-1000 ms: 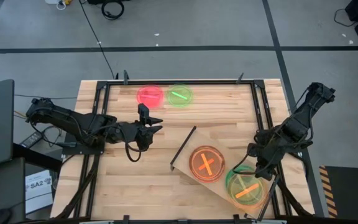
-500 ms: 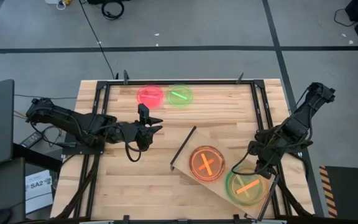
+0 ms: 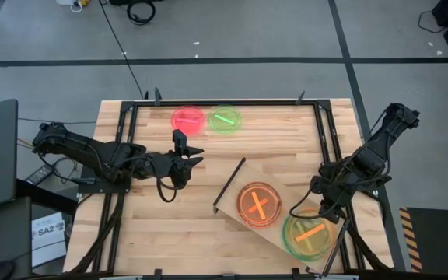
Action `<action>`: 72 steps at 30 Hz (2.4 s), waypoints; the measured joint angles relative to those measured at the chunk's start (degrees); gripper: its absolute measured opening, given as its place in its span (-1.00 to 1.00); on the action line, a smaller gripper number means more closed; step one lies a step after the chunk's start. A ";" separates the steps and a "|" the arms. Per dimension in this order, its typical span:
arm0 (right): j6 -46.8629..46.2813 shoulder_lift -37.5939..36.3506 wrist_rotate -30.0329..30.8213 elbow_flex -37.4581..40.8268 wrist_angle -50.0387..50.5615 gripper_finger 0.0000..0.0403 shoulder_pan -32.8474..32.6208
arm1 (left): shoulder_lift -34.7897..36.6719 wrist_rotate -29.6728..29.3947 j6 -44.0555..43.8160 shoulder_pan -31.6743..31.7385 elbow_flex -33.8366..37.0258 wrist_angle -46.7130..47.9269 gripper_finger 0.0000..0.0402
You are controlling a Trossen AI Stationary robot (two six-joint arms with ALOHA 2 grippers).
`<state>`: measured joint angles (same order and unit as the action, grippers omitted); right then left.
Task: Place and stack plates onto a shelf
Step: Stack the transparent orange plate on the transparent green plate on the shelf, then stack the transparent pink plate on the left transparent orange plate on the shelf
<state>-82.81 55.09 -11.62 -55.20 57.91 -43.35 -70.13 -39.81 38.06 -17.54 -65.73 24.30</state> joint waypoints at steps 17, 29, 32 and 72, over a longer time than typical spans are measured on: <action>-0.17 0.02 1.64 0.00 0.26 -0.54 1.02 | 0.00 0.00 0.00 0.00 0.00 -0.01 -0.34; -0.22 0.02 1.62 0.00 2.93 -0.18 1.02 | 0.00 0.00 0.00 0.01 0.00 -0.01 -0.34; -0.22 0.02 1.62 0.00 2.93 -0.11 1.02 | 0.00 0.02 0.00 0.00 0.00 -0.01 -0.34; 1.80 0.04 2.79 0.00 2.16 -0.04 1.00 | 0.04 1.28 -7.54 11.08 0.50 2.54 -0.34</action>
<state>-81.01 55.13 -8.83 -55.20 60.07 -42.35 -70.08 -38.53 30.52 -6.46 -65.23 26.84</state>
